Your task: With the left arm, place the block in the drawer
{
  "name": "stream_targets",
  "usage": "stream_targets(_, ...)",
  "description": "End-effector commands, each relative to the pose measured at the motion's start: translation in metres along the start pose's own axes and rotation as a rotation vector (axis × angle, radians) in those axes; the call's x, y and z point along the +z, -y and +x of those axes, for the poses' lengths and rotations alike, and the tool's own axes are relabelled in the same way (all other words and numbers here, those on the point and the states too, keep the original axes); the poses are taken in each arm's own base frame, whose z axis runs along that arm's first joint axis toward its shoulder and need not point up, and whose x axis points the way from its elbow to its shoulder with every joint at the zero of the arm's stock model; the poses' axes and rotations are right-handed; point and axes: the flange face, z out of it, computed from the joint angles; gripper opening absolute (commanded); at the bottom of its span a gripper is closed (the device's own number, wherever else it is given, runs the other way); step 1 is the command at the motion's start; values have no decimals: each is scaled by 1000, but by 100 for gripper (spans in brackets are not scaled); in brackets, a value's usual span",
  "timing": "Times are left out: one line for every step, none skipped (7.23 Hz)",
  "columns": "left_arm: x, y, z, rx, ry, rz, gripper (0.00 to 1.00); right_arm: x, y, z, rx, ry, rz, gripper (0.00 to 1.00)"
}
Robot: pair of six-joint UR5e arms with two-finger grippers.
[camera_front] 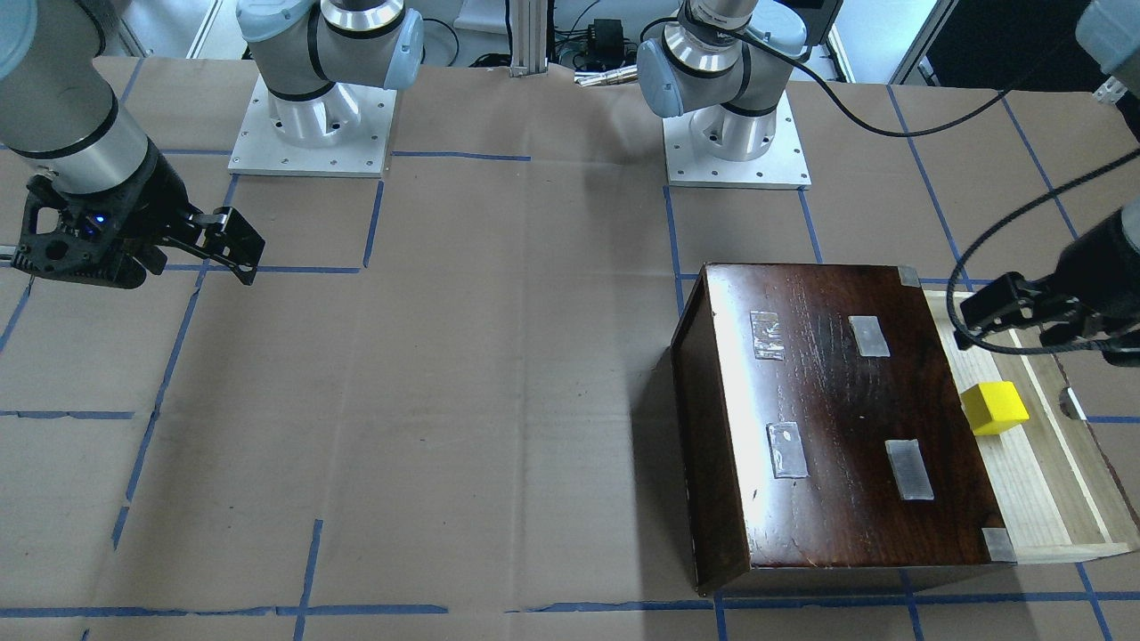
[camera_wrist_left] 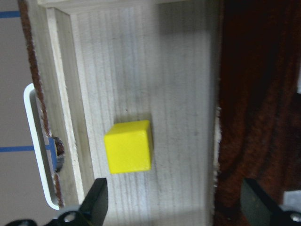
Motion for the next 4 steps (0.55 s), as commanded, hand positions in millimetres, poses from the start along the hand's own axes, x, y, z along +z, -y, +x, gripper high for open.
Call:
stream_targets(-8,-43,113,-50,4,-10,99,0,0,0,0,0,0,100)
stream_targets(-3,-55,151,-54,1,-20,99,0,0,0,-1,0,0,100)
stream_targets(0,-66,185,7,3,-24,99,0,0,0,0,0,0,100)
stream_targets(1,-72,203,44,7,-27,99,0,0,0,0,0,0,100)
